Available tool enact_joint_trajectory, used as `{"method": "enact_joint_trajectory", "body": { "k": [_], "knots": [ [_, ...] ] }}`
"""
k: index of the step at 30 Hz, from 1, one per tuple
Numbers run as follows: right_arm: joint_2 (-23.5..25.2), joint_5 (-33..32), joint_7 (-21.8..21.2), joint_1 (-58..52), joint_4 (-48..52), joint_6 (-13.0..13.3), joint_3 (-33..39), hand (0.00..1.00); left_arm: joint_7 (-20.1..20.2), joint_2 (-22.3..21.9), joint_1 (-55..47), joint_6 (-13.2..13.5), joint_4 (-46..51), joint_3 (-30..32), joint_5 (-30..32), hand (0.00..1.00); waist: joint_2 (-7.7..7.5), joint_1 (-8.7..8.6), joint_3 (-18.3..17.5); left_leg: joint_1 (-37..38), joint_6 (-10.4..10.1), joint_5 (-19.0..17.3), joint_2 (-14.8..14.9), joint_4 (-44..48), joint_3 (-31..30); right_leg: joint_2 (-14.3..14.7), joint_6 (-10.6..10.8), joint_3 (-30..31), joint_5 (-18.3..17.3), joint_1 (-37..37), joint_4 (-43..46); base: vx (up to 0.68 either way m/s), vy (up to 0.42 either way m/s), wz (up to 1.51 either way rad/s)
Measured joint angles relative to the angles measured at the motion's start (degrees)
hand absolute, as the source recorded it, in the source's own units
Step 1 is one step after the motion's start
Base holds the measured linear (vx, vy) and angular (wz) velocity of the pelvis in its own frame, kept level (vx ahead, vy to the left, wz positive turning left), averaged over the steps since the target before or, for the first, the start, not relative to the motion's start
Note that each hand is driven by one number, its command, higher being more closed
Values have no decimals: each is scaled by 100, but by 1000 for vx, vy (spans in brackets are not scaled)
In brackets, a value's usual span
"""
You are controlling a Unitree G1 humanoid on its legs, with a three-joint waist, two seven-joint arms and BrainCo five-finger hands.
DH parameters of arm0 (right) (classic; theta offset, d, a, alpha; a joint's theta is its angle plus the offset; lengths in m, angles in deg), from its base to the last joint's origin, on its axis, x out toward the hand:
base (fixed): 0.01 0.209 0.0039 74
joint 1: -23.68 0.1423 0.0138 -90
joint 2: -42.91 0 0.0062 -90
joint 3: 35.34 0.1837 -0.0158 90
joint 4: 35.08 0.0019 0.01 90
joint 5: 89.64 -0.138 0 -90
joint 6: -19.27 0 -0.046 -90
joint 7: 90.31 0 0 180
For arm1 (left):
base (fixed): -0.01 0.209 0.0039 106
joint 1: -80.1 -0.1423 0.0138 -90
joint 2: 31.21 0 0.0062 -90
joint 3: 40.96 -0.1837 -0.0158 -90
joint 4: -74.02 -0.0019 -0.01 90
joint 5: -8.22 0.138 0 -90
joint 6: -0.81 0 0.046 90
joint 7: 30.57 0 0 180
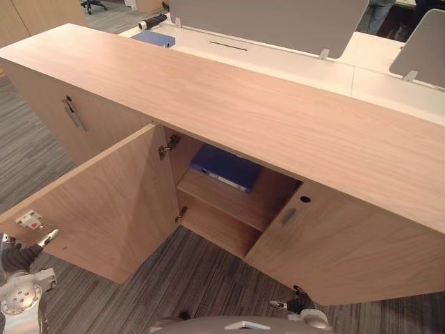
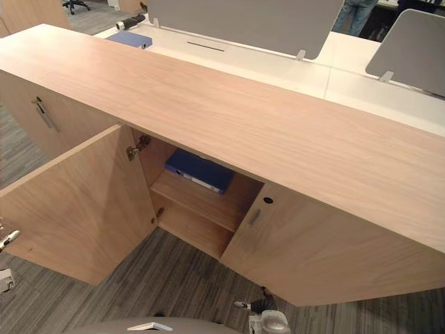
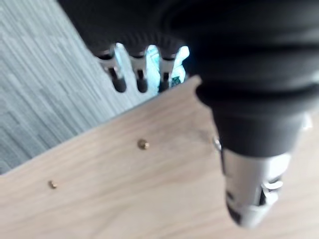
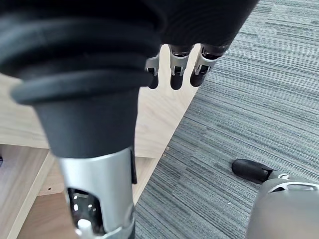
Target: Walk over to the cabinet, pick up the folder, carry it to the office cabinet, place the folder inside the office cabinet, then close the office cabinet door
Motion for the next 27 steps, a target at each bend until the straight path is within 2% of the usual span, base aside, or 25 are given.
{"method": "enact_joint_trajectory", "body": {
  "k": [12,18,20,27],
  "knots": [
    [8,3,-5,-47,-1,-3,1,0,45,-384,-375,-1,0,-451,-225,0,5,65,-2,4,0,0,4,0,127,-1,5,105,38,-37,-11,-5,0,-3],
    [31,3,-6,-59,-1,-15,0,0,285,-509,-758,-19,0,-912,-373,0,15,95,-7,2,16,15,6,2,225,-15,10,199,113,-81,-26,-51,-6,-8],
    [32,3,-8,-59,0,-20,0,0,378,-647,-881,-20,0,-1014,-441,0,45,97,-11,15,27,23,5,2,299,-17,23,281,160,-96,-44,-70,-5,-14],
    [36,3,-85,-117,4,-20,-18,0,671,-655,-1259,-26,1,-1772,-558,0,148,94,-52,-24,0,49,0,1,450,-29,12,446,231,-204,-37,-85,-10,-10]
  ]
}}
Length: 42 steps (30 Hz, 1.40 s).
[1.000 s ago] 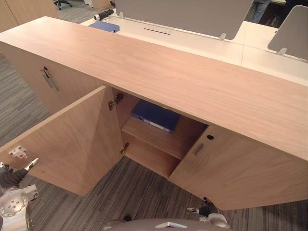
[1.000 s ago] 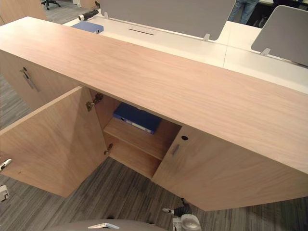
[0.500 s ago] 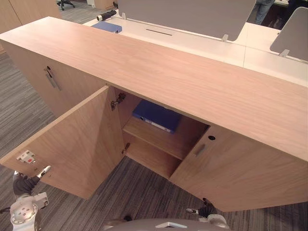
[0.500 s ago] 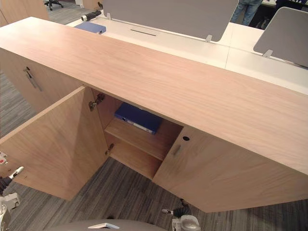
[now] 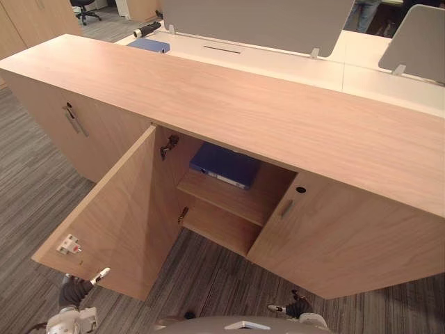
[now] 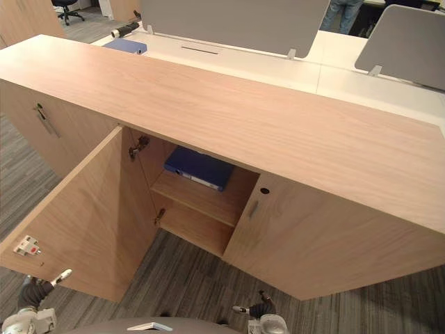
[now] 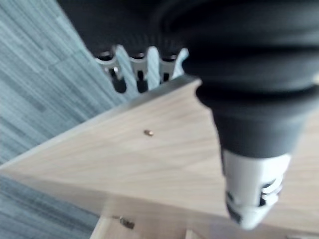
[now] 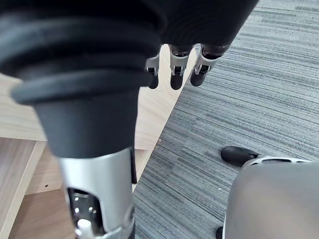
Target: Walk over to the cabinet, pick up the folder, carry it to the office cabinet, place the folder inside the office cabinet, then close the office cabinet door
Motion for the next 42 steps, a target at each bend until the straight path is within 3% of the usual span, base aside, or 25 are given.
{"method": "enact_joint_trajectory", "body": {
  "k": [2,6,14,20,27,32,42],
  "knots": [
    [-22,0,-3,-15,22,0,0,0,135,-4,-125,-16,0,-322,-9,0,80,-25,-4,4,-10,8,-4,0,27,-2,3,49,6,-14,-3,-79,-14,-7],
    [-15,46,-5,-18,29,2,-37,0,365,9,-149,-16,207,-820,-6,0,94,-53,-12,-31,-41,29,32,0,151,33,36,201,-16,-177,28,-70,-19,-7],
    [-12,207,7,-52,175,23,-126,0,951,-289,-104,3,885,-2373,78,0,98,-323,-147,-60,-30,17,43,2,397,46,52,509,118,-275,-54,-5,8,-19],
    [-19,203,28,-137,176,21,-108,0,941,-494,587,171,1329,-2575,63,0,88,-500,-272,16,24,-21,51,33,525,94,66,660,235,-252,-152,16,-9,-16],
    [-19,204,43,-186,176,20,-107,0,938,-519,973,166,1276,-3174,64,0,92,-641,-312,106,28,-97,60,34,698,116,69,819,257,-222,-209,-1,-17,-13],
    [-12,204,218,-188,173,2,-126,0,833,-662,1543,143,774,-3593,154,0,95,-733,-316,162,31,-122,64,33,859,127,75,959,341,-184,-308,-42,-22,-15],
    [31,193,251,-368,101,-106,-181,0,297,-670,2218,113,-82,-3513,588,0,-17,-909,-393,130,31,-122,58,32,1020,134,76,1098,410,-294,-340,-50,-28,-10]
  ]
}}
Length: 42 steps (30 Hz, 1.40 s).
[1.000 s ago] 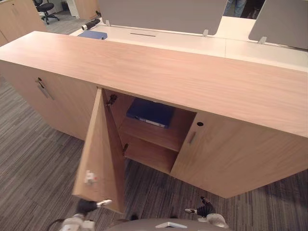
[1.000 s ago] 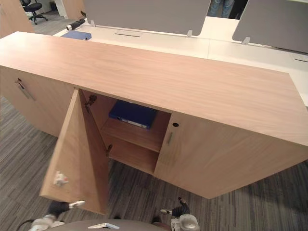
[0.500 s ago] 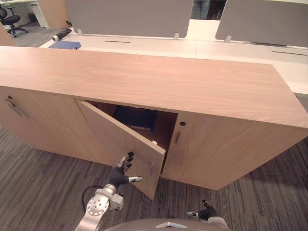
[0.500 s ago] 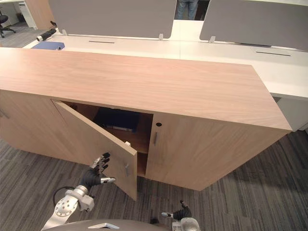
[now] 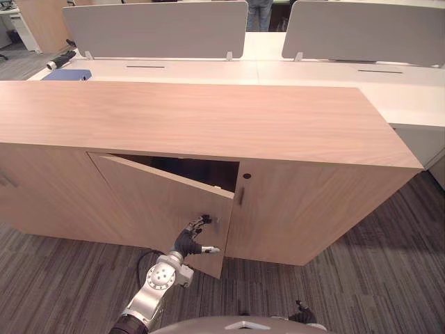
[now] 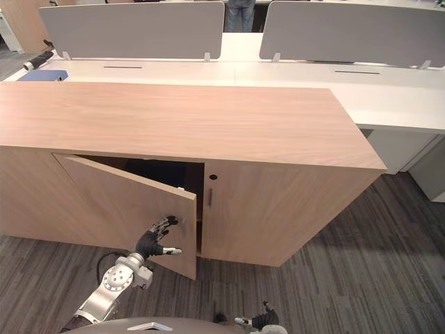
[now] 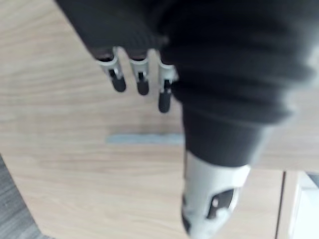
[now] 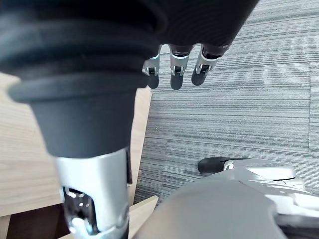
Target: Walk over to the cabinet, pick up the folder, carry it to the office cabinet, place the folder inside the office cabinet, then close the office cabinet door
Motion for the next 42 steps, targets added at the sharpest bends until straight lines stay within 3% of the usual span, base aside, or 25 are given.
{"method": "enact_joint_trajectory", "body": {
  "k": [18,25,35,42],
  "knots": [
    [48,-42,5,85,-197,-23,18,0,-120,30,-118,-58,-513,751,107,0,-121,-46,-40,-160,3,-1,-16,-29,-119,-24,19,-152,-17,-106,-31,-21,-24,3],
    [73,-74,5,188,-389,-28,73,0,-99,20,-357,-123,-1226,1150,112,0,-171,-31,-46,-198,17,14,-30,-30,-250,-47,34,-295,-43,-80,-32,-30,-33,10],
    [147,-203,9,314,-674,-65,241,0,-188,-28,-444,-359,-3202,2160,336,0,-278,43,10,-198,51,38,-85,-33,-389,-107,69,-445,-71,-10,-32,-38,-26,8],
    [171,-204,6,388,-834,-120,389,0,-366,-165,-541,-443,-3449,2595,347,0,-287,108,50,-161,54,41,-97,-36,-390,-124,72,-466,-73,44,-9,-46,-25,3]
  ]
}}
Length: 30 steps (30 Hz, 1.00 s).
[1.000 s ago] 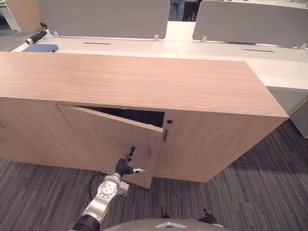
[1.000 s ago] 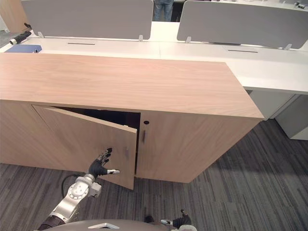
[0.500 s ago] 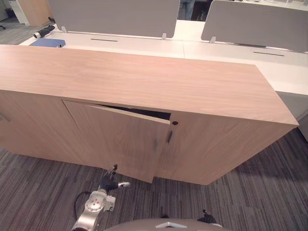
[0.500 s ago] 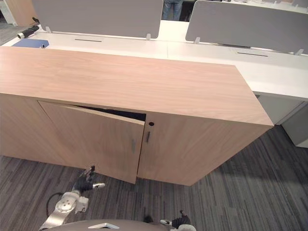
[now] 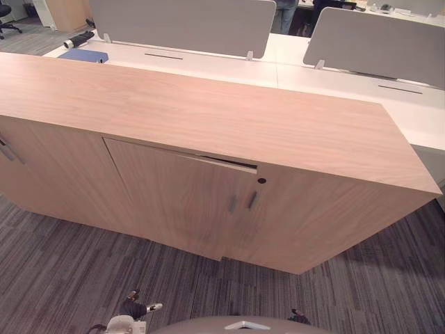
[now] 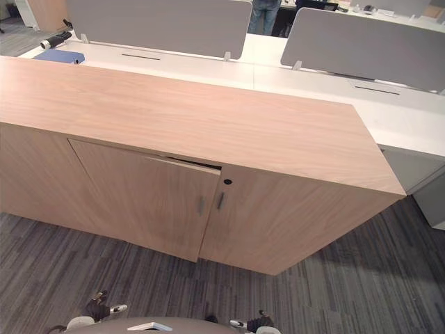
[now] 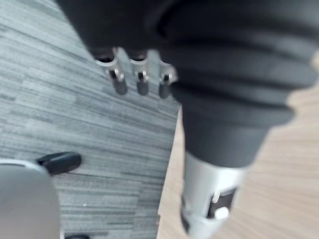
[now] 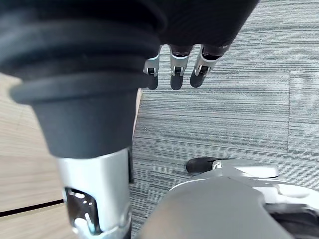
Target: Walk over to the cabinet, pick up the folder, carry it to the office cabinet, place the folder inside the office cabinet, then close the office cabinet door
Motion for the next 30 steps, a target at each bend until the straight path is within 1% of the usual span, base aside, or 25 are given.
{"method": "enact_joint_trajectory", "body": {
  "k": [8,11,14,18,26,30],
  "knots": [
    [5,-51,-5,62,-5,-4,98,0,0,-97,66,-59,-223,311,197,0,24,0,37,17,-10,-10,1,-2,-1,1,-26,-3,-53,23,10,-26,-18,0],
    [8,-54,-9,119,-63,-6,185,0,0,-127,154,-72,-369,446,207,0,38,1,118,55,-11,-26,1,-2,1,2,-19,-7,-62,82,11,-5,-21,0],
    [9,-69,-17,150,-172,-6,285,0,-1,-152,158,-107,-371,502,208,0,47,3,123,55,-12,-52,9,-2,3,11,-19,-4,-64,80,12,0,0,0],
    [4,-116,-19,195,-218,-10,312,0,-1,-160,166,-114,-372,507,209,0,61,3,133,56,-17,-64,14,0,8,19,-23,-4,-78,84,13,-6,-36,0],
    [-4,-121,-29,187,-221,-24,471,0,2,-192,177,-115,-375,506,212,0,137,4,214,193,-28,-71,39,-1,53,35,-37,4,-85,193,13,-53,-40,-1],
    [-4,-127,-29,182,-221,-25,475,0,4,-195,176,-115,-376,506,213,0,142,5,216,188,-35,-74,48,-2,88,41,-44,21,-89,174,12,-55,-32,-2]
  ]
}}
